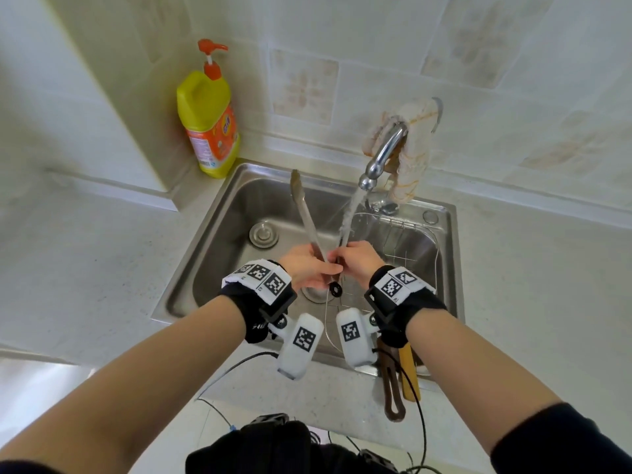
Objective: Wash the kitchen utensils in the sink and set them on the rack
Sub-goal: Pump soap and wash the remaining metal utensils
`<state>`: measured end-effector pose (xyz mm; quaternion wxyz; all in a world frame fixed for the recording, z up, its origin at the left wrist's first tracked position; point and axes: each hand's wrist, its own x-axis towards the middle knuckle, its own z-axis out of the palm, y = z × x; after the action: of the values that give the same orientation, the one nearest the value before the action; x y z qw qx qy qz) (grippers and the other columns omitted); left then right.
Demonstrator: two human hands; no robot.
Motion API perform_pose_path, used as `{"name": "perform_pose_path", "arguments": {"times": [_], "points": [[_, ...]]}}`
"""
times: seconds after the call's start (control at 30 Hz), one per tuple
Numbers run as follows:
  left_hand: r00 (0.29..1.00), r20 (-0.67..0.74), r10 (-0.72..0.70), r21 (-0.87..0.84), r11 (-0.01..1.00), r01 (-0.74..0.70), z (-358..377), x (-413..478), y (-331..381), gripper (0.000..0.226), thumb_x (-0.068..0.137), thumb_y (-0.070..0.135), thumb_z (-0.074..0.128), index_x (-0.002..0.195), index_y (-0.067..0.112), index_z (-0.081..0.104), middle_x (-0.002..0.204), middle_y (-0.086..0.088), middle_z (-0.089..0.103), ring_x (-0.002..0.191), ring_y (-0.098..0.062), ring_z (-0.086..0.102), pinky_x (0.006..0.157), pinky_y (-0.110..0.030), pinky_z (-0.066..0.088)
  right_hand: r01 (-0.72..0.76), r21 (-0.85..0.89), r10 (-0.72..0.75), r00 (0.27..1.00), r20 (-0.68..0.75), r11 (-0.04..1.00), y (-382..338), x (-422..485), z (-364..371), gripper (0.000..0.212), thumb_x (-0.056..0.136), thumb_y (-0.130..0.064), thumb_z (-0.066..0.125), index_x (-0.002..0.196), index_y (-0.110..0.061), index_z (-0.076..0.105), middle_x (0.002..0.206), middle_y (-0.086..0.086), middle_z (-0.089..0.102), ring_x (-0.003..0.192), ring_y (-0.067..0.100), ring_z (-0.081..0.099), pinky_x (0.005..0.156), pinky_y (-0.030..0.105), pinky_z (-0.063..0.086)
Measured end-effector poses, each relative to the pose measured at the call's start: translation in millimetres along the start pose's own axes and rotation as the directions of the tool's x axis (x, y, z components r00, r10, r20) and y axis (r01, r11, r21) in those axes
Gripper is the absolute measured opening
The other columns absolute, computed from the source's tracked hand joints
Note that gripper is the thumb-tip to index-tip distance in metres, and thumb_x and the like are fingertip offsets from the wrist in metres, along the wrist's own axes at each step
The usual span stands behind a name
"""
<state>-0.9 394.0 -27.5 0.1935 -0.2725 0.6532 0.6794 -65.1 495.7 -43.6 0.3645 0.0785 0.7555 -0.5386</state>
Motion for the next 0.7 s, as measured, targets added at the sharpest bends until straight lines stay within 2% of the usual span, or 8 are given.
{"name": "perform_pose_path", "arguments": {"times": [0.13,0.2,0.27,0.43,0.47,0.53,0.6,0.7], "points": [[0.996,-0.037,0.076,0.186,0.980,-0.068,11.6,0.1,11.6,0.022,0.078,-0.001,0.069,0.089,0.013,0.056,0.089,-0.010,0.066,0.082,-0.022,0.065,0.083,-0.034,0.055,0.064,-0.208,-0.092,0.987,-0.128,0.976,-15.9,13.0,-14.4,0.019,0.093,-0.007,0.050,0.097,0.007,0.063,0.074,0.011,0.066,0.071,0.023,0.065,0.073,0.033,0.054],[0.995,-0.047,0.084,0.189,0.979,-0.074,13.1,1.8,17.6,0.023,0.078,0.001,0.069,0.089,0.015,0.054,0.096,-0.012,0.066,0.089,-0.025,0.066,0.086,-0.036,0.054,0.067,-0.109,-0.082,0.987,-0.137,0.992,-22.9,15.6,-22.6,0.023,0.097,-0.011,0.046,0.101,0.008,0.058,0.061,0.007,0.064,0.056,0.017,0.064,0.063,0.029,0.056],[0.996,-0.068,0.057,0.097,0.994,-0.050,8.5,4.1,22.3,0.021,0.080,-0.002,0.067,0.091,0.011,0.055,0.099,-0.014,0.065,0.091,-0.026,0.066,0.084,-0.038,0.055,0.056,-0.081,-0.060,0.997,-0.040,0.995,-22.3,9.6,-20.5,0.020,0.097,-0.009,0.046,0.098,0.007,0.058,0.066,0.009,0.061,0.059,0.017,0.061,0.057,0.020,0.052],[0.999,-0.041,-0.032,-0.030,0.999,0.031,-0.9,6.1,24.7,0.013,0.086,-0.006,0.058,0.083,0.005,0.053,0.079,-0.013,0.059,0.067,-0.019,0.058,0.061,-0.026,0.053,-0.005,0.125,-0.018,0.983,0.182,0.992,-12.0,9.3,-22.1,0.026,0.098,-0.009,0.043,0.106,0.013,0.055,0.105,0.021,0.063,0.084,0.023,0.063,0.069,0.024,0.057],[0.997,-0.058,-0.048,-0.054,0.998,0.044,-0.7,7.8,23.8,0.014,0.086,-0.006,0.057,0.083,0.006,0.051,0.078,-0.012,0.058,0.067,-0.019,0.058,0.061,-0.027,0.053,0.018,0.105,-0.032,0.991,0.131,0.994,-13.8,15.4,-29.7,0.029,0.098,-0.010,0.043,0.113,0.012,0.053,0.111,0.023,0.062,0.091,0.027,0.064,0.074,0.025,0.056],[0.995,-0.071,-0.073,-0.160,0.985,0.061,0.3,13.5,21.4,0.016,0.088,-0.009,0.052,0.082,0.004,0.046,0.078,-0.014,0.053,0.069,-0.022,0.055,0.066,-0.031,0.053,0.123,-0.174,-0.125,0.992,0.000,0.977,-12.2,21.4,-43.8,0.036,0.097,-0.011,0.045,0.130,0.005,0.045,0.120,0.016,0.059,0.109,0.028,0.060,0.089,0.027,0.049],[0.994,-0.059,-0.093,-0.252,0.965,0.075,4.5,15.8,23.0,0.013,0.091,-0.009,0.047,0.083,0.002,0.044,0.081,-0.015,0.051,0.071,-0.023,0.056,0.064,-0.031,0.054,0.310,-0.519,-0.358,0.934,0.009,0.796,-3.5,10.4,-49.7,0.050,0.093,-0.004,0.049,0.140,-0.007,0.034,0.137,0.008,0.046,0.125,0.023,0.047,0.097,0.020,0.039],[0.995,-0.044,-0.093,-0.257,0.963,0.079,9.6,16.3,28.1,0.012,0.095,-0.004,0.042,0.104,-0.008,0.048,0.083,-0.016,0.053,0.072,-0.021,0.056,0.058,-0.027,0.055,0.569,-0.732,-0.529,0.779,0.335,0.374,22.4,-8.4,-35.3,0.083,0.082,0.011,0.049,0.150,-0.015,0.008,0.157,0.002,0.007,0.145,0.017,0.006,0.116,0.023,0.006]]}}
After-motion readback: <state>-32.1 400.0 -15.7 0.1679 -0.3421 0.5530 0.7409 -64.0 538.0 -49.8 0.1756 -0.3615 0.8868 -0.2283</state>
